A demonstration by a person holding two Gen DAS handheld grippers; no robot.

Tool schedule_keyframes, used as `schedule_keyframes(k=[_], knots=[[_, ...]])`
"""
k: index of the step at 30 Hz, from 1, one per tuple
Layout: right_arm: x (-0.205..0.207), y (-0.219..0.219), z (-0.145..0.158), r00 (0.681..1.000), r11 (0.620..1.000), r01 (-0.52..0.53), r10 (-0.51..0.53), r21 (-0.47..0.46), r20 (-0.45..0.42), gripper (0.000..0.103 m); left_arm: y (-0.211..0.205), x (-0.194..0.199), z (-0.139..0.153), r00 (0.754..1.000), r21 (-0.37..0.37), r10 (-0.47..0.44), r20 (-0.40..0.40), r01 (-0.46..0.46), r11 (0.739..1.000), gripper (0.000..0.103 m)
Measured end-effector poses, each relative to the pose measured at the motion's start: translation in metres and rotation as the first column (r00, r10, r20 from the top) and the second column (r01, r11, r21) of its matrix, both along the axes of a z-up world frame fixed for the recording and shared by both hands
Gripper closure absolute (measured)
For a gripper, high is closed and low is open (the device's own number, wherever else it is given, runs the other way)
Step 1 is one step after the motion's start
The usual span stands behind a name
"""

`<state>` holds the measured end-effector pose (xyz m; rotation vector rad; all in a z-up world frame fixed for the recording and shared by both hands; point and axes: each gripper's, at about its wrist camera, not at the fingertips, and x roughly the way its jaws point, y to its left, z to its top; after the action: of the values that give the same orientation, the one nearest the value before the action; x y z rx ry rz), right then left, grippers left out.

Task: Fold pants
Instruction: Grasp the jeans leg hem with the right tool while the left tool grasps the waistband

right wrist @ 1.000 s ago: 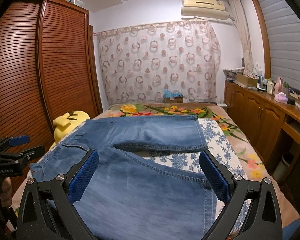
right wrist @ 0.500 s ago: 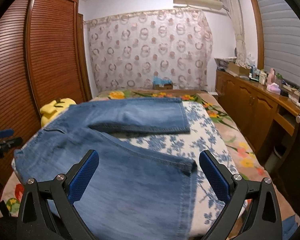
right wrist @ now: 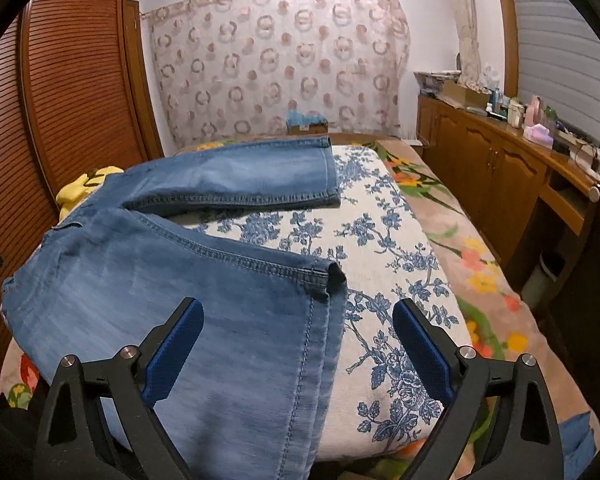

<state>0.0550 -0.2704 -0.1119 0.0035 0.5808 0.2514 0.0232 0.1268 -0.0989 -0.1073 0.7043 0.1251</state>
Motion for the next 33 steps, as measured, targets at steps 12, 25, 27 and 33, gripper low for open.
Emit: schedule_keyframes(k=[12,25,27,33], knots=[[0.002,-0.002,0.005,0.997,0.999,-0.043,0.043,-0.008,-0.066,0.016,0.043,-0.004,-0.032,0.993,0.004,0.082,-0.083,-0.082,0.997,0.044],[-0.006,-0.019,-0.004,0.984,0.996,-0.084,0.079,-0.019,-0.161,0.039,0.060,-0.002,-0.057,0.989,-0.036,0.094,-0.118,-0.099,0.994,0.060],[-0.004,-0.019,-0.002,0.984,0.996,-0.089,0.084,-0.029,-0.158,0.052,0.060,-0.002,-0.055,0.990,-0.056,0.080,-0.112,-0.087,0.995,0.070],[0.002,-0.018,0.001,0.982,0.994,-0.106,0.101,-0.025,-0.161,0.084,0.050,-0.007,-0.042,0.995,-0.044,0.068,-0.071,-0.071,0.996,0.088]])
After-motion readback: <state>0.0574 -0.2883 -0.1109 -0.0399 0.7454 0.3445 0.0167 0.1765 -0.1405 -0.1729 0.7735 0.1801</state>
